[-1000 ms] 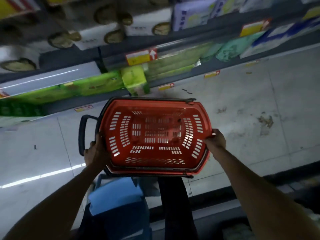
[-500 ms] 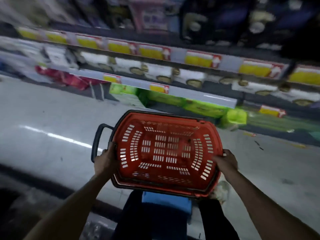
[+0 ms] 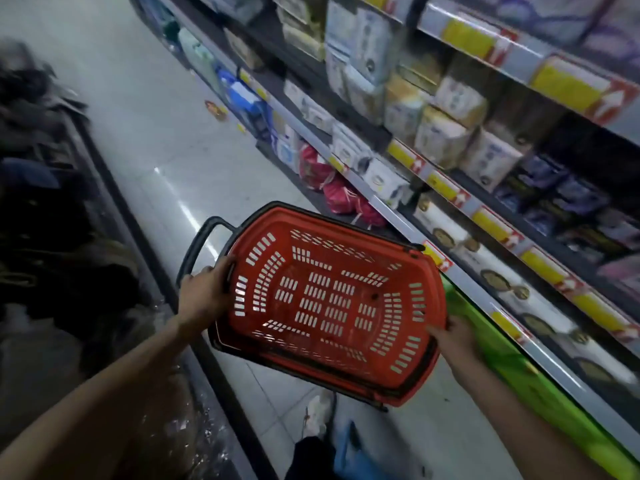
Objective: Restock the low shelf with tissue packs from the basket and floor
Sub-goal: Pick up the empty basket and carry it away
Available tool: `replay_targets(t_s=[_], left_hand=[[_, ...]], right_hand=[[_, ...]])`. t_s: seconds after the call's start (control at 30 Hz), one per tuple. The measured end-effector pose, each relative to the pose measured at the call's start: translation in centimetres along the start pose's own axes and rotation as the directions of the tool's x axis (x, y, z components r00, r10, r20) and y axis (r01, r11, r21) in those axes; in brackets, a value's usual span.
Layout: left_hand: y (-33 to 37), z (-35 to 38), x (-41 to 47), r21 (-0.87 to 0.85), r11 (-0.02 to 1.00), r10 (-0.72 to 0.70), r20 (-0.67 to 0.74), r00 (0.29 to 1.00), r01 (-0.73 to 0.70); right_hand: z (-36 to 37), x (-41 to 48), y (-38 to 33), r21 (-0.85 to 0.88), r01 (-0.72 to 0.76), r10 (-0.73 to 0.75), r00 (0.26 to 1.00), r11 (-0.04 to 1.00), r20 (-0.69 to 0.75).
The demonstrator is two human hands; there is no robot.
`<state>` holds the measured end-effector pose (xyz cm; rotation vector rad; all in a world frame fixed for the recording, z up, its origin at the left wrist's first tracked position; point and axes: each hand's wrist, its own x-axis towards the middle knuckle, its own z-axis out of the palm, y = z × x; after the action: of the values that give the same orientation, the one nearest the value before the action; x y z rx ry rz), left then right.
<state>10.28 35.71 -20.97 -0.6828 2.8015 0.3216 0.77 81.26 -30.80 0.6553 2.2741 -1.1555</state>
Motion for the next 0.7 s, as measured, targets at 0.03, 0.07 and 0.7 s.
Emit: replay_targets(t_s=[0.03,0.07,0.7], left_hand=[[-2.1,-1.5,1.0,-0.008,0.999,-0.032,-0.015,0.999,0.032],[-4.0,-3.1,1.9,-0.016,0.998,-0.062,-0.026,0.998,0.061],[-23.2,-36.0,12.3,-0.258,0.911,-0.379,-0.221,0.899,0.321]], right_hand=[[0.9,-0.8,-3.9,-0.005,0.037,-0.037,0.999,0.999,0.026],[1.7,-1.4,-7.7,-0.006,0.072,-0.072,0.996,0.997,0.054],[12.6,-7.2,-63.1,0.018,0.561,-0.554,0.813,0.828,0.179]])
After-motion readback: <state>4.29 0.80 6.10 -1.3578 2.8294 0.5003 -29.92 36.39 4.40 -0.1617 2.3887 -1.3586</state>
